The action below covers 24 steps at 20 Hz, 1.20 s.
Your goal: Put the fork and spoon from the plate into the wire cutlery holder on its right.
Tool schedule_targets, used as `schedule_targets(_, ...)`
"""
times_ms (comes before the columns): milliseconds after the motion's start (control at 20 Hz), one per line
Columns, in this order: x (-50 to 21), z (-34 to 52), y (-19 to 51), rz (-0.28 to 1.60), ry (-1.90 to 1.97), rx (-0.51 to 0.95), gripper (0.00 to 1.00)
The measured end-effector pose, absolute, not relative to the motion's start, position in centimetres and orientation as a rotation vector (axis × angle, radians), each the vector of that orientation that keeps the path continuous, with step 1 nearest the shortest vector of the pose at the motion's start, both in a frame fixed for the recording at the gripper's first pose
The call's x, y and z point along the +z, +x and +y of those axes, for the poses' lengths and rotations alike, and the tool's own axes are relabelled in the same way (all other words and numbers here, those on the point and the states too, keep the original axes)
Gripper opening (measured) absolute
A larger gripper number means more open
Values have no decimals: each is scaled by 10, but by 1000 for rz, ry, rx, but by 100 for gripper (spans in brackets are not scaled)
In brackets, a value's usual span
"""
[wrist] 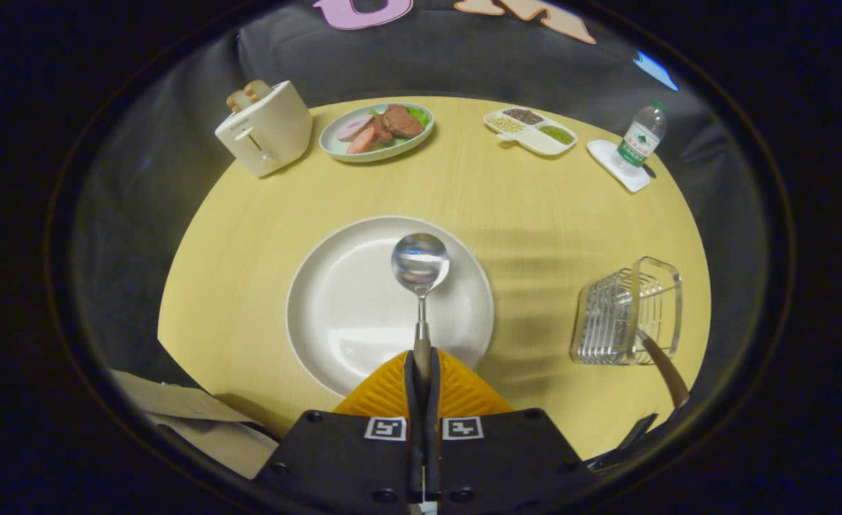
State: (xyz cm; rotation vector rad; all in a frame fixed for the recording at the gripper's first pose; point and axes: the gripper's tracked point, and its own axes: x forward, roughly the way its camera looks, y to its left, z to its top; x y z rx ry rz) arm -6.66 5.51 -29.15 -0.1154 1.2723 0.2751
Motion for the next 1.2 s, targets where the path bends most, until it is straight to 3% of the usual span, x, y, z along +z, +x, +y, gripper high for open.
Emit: schedule_targets(1200,-223,-130,-52,1329,-251,121,5)
